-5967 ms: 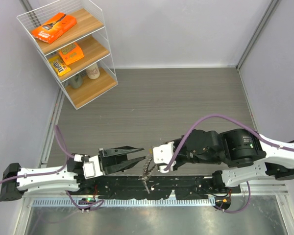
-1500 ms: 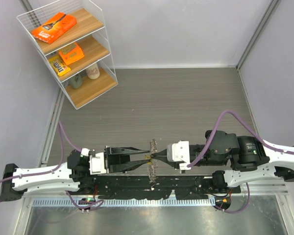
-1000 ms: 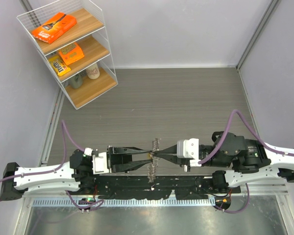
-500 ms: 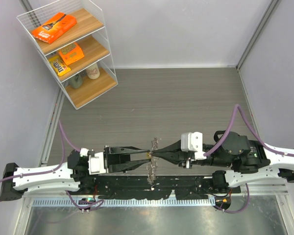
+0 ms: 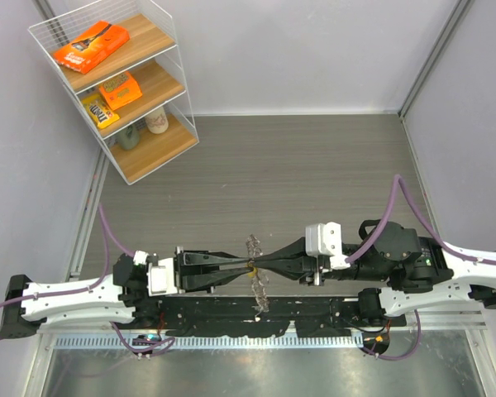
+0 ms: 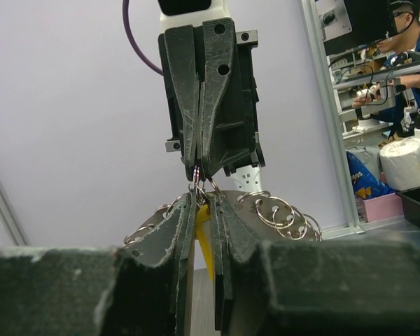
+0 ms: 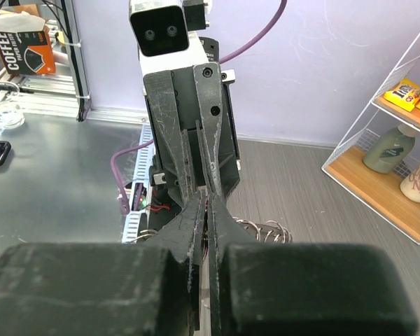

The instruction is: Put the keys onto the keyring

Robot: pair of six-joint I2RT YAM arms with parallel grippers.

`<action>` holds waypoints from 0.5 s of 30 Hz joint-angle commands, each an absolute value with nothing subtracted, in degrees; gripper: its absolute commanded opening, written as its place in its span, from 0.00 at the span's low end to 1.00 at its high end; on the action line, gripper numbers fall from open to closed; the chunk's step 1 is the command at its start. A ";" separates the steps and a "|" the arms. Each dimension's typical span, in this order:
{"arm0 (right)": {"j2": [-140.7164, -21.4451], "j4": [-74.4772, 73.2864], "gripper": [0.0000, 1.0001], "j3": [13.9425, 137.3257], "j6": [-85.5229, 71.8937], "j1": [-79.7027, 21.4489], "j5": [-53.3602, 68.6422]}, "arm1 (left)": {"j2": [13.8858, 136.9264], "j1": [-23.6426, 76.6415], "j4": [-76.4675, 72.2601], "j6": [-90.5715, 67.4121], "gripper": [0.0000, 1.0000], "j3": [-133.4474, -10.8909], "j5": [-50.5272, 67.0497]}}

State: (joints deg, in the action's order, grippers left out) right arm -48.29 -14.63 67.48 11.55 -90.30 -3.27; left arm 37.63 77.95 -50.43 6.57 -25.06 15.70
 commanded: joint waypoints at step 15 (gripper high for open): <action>-44.47 8.43 0.06 59.86 9.49 -90.88 -2.63 | 38.50 77.96 -50.18 7.47 0.17 -26.45 14.24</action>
State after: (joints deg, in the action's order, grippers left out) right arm -45.47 -5.19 61.34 10.52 -90.30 -1.87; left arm 37.63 78.00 -50.39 6.61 -25.06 15.62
